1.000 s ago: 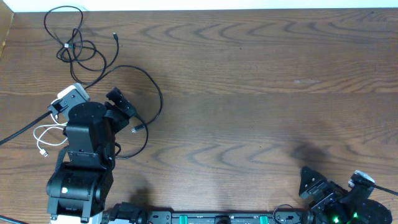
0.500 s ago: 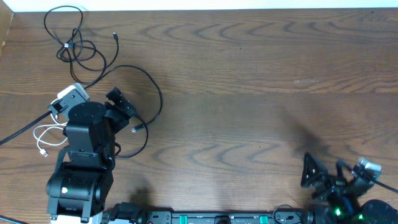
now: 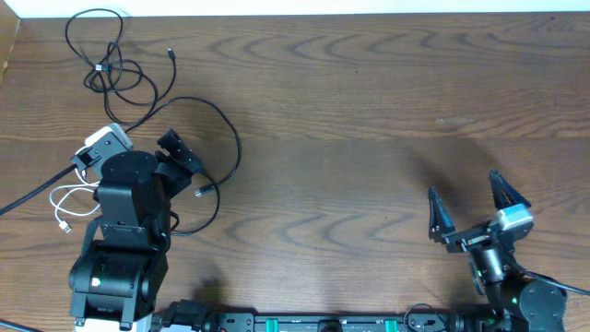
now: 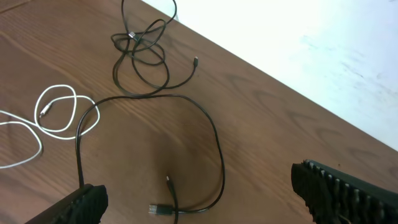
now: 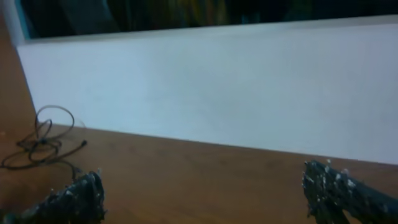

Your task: Untangle cables

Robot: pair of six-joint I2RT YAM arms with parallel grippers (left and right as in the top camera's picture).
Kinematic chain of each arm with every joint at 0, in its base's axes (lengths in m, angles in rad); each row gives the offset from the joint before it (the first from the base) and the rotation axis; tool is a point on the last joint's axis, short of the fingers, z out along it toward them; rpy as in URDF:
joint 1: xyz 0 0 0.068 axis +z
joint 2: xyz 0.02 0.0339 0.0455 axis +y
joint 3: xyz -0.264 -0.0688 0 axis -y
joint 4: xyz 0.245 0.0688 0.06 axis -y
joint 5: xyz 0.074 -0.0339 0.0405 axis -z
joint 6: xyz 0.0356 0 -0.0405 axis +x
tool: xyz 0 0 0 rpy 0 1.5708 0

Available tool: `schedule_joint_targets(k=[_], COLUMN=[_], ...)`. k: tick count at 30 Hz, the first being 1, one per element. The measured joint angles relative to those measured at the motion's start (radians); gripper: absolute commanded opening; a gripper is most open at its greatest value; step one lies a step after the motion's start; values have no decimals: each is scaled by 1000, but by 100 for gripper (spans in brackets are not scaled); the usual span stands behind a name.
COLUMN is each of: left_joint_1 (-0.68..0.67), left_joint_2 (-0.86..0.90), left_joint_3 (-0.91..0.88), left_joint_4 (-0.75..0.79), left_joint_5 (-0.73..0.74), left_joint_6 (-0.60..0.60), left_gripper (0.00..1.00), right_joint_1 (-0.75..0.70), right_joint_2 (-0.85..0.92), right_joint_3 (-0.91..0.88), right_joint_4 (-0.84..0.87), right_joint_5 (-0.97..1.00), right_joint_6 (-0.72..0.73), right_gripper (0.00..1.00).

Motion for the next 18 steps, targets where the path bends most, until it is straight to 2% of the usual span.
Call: schedule_joint_targets(k=[5, 15, 18], left_joint_1=[0, 0, 0], left_joint_2=[0, 0, 0], left_joint_3=[0, 0, 0], left_joint_4=[0, 0, 0], left_joint_5=[0, 0, 0], left_joint_6=[0, 0, 0], left_gripper=[99, 99, 99], right_joint_1=[0, 0, 0], right_joint_2=[0, 0, 0], right_joint_3=[-69, -148, -159], right_joint_4=[83, 99, 59], right_joint_5=[-3, 58, 85], right_joint_6=[-16, -20, -21], right_gripper=[99, 99, 99])
